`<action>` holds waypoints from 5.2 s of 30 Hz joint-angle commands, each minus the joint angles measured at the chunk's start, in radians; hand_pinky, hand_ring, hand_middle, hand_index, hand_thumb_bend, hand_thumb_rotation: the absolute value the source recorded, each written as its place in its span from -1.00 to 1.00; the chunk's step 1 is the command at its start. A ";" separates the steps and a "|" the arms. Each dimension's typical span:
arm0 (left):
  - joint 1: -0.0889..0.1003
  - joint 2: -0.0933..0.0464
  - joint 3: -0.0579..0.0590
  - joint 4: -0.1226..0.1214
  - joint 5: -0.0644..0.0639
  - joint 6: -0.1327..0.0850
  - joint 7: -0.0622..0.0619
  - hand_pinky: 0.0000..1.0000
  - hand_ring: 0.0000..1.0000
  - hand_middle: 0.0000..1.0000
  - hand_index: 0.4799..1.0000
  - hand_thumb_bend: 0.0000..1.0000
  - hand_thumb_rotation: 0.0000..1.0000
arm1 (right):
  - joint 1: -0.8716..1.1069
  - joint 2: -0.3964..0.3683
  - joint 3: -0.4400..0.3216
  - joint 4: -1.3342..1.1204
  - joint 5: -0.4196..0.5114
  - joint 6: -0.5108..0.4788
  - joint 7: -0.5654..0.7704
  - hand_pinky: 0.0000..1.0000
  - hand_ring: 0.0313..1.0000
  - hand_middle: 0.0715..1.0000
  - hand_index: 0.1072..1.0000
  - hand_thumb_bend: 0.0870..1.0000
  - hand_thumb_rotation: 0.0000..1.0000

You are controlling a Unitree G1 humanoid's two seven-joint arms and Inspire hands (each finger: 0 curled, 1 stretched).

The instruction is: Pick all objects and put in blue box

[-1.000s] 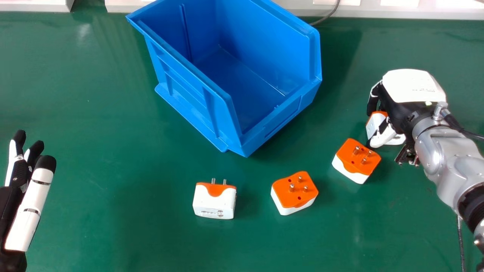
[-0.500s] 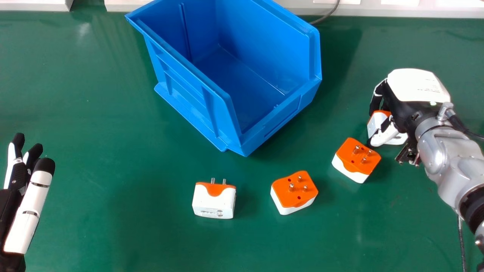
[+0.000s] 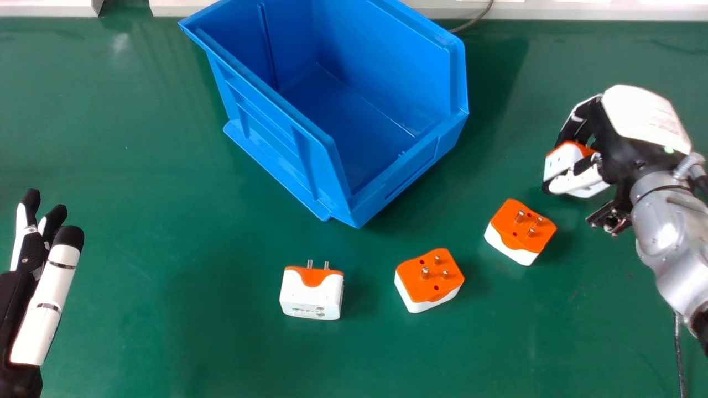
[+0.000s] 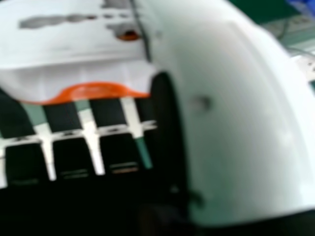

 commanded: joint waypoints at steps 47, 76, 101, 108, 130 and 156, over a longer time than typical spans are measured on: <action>-0.127 -0.006 -0.067 0.100 0.018 -0.022 0.029 1.00 1.00 1.00 0.95 -0.11 0.89 | -0.218 0.326 -0.023 -0.387 0.046 -0.030 0.066 -0.94 -0.92 -0.90 -0.19 -0.15 -0.72; -0.122 -0.021 -0.078 0.078 0.012 -0.012 0.034 1.00 1.00 1.00 0.93 -0.13 0.85 | -0.373 0.370 0.055 -0.021 -0.001 -0.043 -0.004 0.49 0.79 0.91 0.88 -0.07 0.70; -0.175 -0.022 -0.114 0.114 0.040 -0.005 0.066 1.00 1.00 1.00 0.92 -0.15 0.80 | -0.068 0.210 -0.017 -0.553 0.000 0.075 0.160 0.60 0.87 0.98 0.97 -0.05 0.87; -0.213 -0.033 -0.141 0.130 0.055 0.011 0.088 1.00 1.00 1.00 0.92 -0.16 0.81 | 0.195 0.199 -0.076 -0.909 -0.023 0.167 0.199 0.69 0.91 0.99 1.00 -0.07 0.87; -0.253 -0.033 -0.154 0.151 0.023 0.036 0.078 1.00 1.00 1.00 0.94 -0.26 0.82 | 0.846 0.257 -0.116 -1.131 -0.279 0.193 -0.092 0.70 0.85 0.93 0.94 -0.19 0.74; -0.260 -0.020 -0.156 0.159 0.035 0.033 0.081 1.00 1.00 1.00 0.97 -0.25 0.82 | 0.700 0.101 -0.081 -0.761 -0.276 0.183 0.046 0.71 0.86 0.94 0.95 -0.10 0.82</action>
